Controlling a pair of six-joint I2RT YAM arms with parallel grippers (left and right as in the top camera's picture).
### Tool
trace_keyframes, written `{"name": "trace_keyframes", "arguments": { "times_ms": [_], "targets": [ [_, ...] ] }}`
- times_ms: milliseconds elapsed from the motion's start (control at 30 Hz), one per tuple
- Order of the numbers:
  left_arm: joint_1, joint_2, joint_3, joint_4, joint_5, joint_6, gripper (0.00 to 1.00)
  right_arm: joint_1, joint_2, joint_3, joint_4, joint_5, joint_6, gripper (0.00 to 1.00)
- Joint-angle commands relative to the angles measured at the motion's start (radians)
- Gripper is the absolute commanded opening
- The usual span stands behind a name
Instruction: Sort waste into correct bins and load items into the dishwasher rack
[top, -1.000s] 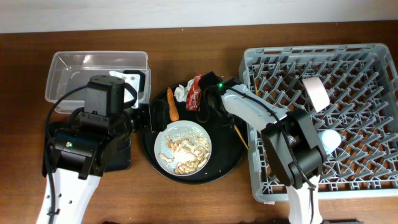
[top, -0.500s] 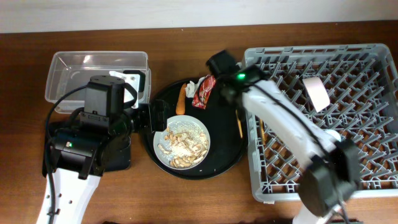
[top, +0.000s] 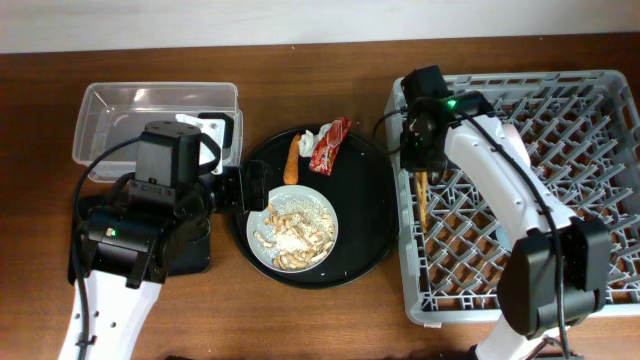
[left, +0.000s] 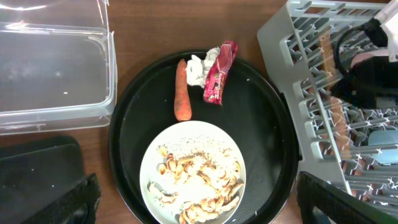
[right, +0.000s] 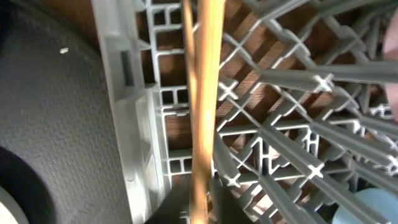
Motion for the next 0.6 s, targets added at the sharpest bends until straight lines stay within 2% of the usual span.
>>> {"name": "trace_keyframes", "arguments": {
  "times_ms": [0, 133, 567],
  "targets": [
    [-0.004, -0.003, 0.013, -0.001, -0.008, -0.013, 0.99, 0.032, -0.048, 0.012, 0.004, -0.020, -0.056, 0.50],
    [-0.004, -0.003, 0.013, -0.001, -0.008, -0.013, 0.99, 0.111, -0.139, 0.022, 0.032, -0.021, -0.089, 0.62],
    [-0.004, -0.003, 0.013, -0.001, -0.008, -0.013, 0.99, 0.205, -0.253, 0.022, 0.029, -0.126, -0.131, 0.63]
  ]
}}
